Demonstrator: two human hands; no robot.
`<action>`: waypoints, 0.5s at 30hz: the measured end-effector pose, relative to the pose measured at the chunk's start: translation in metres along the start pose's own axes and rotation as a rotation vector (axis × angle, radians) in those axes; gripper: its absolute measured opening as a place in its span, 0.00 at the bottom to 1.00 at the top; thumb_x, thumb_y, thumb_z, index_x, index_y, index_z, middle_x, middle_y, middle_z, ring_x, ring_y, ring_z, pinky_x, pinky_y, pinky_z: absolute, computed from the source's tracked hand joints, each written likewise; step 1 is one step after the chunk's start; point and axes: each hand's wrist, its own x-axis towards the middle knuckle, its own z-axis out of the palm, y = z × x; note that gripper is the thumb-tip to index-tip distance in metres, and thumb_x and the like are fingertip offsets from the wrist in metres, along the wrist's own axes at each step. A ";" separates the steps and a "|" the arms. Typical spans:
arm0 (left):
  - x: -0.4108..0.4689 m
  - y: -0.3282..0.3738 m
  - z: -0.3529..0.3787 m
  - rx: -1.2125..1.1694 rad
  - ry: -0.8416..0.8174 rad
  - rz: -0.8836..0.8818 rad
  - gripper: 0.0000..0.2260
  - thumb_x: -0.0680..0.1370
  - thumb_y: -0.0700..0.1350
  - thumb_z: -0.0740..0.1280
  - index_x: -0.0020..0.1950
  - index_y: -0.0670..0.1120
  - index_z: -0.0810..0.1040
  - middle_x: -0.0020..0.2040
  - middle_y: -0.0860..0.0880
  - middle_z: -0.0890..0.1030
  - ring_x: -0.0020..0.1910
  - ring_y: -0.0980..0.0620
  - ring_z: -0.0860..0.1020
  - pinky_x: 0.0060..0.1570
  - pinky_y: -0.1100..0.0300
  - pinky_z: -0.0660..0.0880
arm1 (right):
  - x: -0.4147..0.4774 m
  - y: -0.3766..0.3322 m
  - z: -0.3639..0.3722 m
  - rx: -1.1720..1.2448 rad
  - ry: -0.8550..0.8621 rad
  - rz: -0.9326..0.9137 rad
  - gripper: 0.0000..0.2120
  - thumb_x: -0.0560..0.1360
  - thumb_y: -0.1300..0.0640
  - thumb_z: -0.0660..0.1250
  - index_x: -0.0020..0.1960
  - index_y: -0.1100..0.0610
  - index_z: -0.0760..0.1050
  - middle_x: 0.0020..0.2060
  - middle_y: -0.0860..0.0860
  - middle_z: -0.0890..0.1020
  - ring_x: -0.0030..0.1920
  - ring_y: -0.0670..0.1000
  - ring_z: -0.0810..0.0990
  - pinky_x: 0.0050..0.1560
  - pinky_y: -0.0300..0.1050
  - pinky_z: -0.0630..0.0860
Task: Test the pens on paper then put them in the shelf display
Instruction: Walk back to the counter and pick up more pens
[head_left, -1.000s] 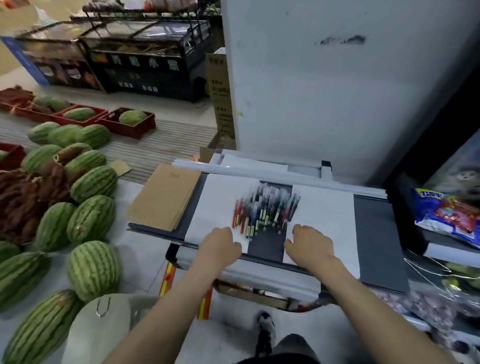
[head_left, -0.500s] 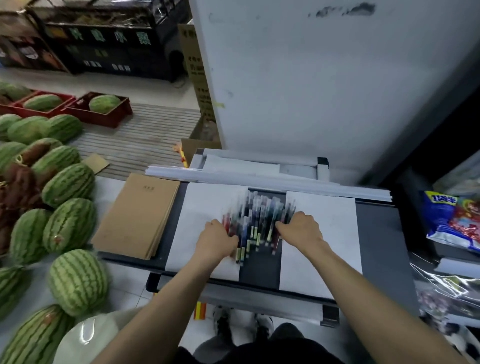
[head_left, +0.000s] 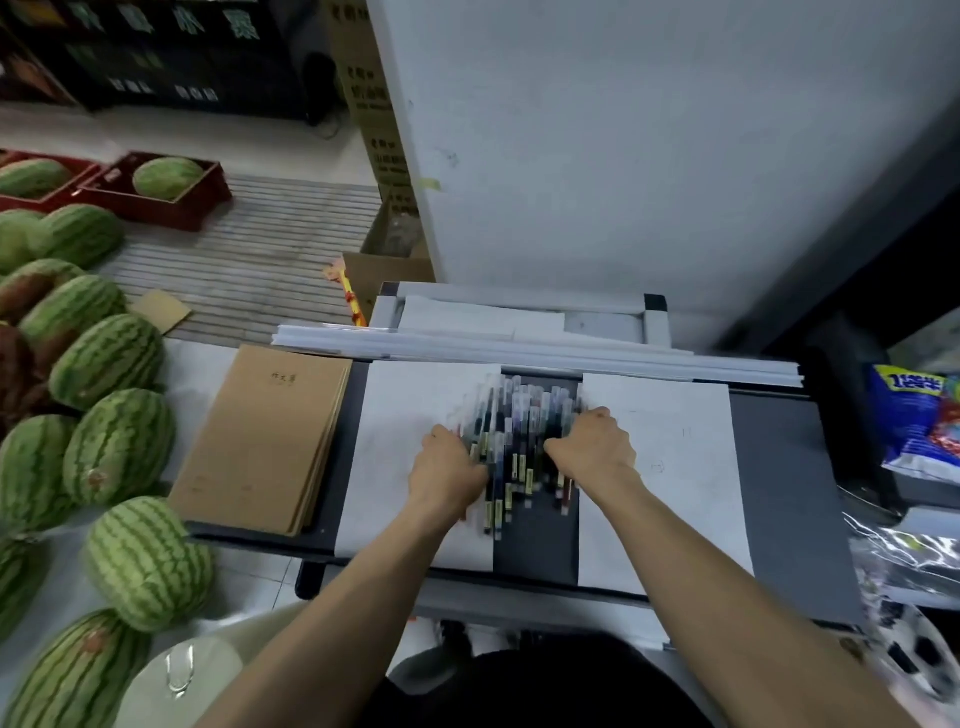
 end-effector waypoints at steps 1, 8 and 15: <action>0.001 0.000 0.002 0.002 0.008 0.002 0.23 0.77 0.48 0.73 0.64 0.41 0.67 0.63 0.41 0.74 0.54 0.38 0.80 0.42 0.51 0.73 | 0.002 0.001 0.003 0.003 0.016 0.002 0.29 0.67 0.55 0.70 0.64 0.64 0.67 0.46 0.53 0.74 0.53 0.58 0.82 0.42 0.46 0.73; 0.006 -0.005 0.008 0.004 0.049 0.017 0.21 0.78 0.50 0.71 0.62 0.43 0.66 0.59 0.43 0.73 0.53 0.37 0.80 0.43 0.48 0.74 | 0.010 0.004 0.015 -0.036 0.084 -0.022 0.26 0.71 0.51 0.69 0.62 0.64 0.67 0.51 0.56 0.81 0.51 0.59 0.83 0.39 0.46 0.72; 0.002 -0.002 0.015 0.001 0.084 0.026 0.11 0.82 0.45 0.62 0.60 0.41 0.68 0.58 0.42 0.73 0.52 0.37 0.79 0.45 0.47 0.71 | 0.010 0.008 0.026 -0.088 0.132 -0.071 0.18 0.80 0.54 0.61 0.63 0.68 0.71 0.56 0.61 0.82 0.55 0.62 0.83 0.43 0.49 0.75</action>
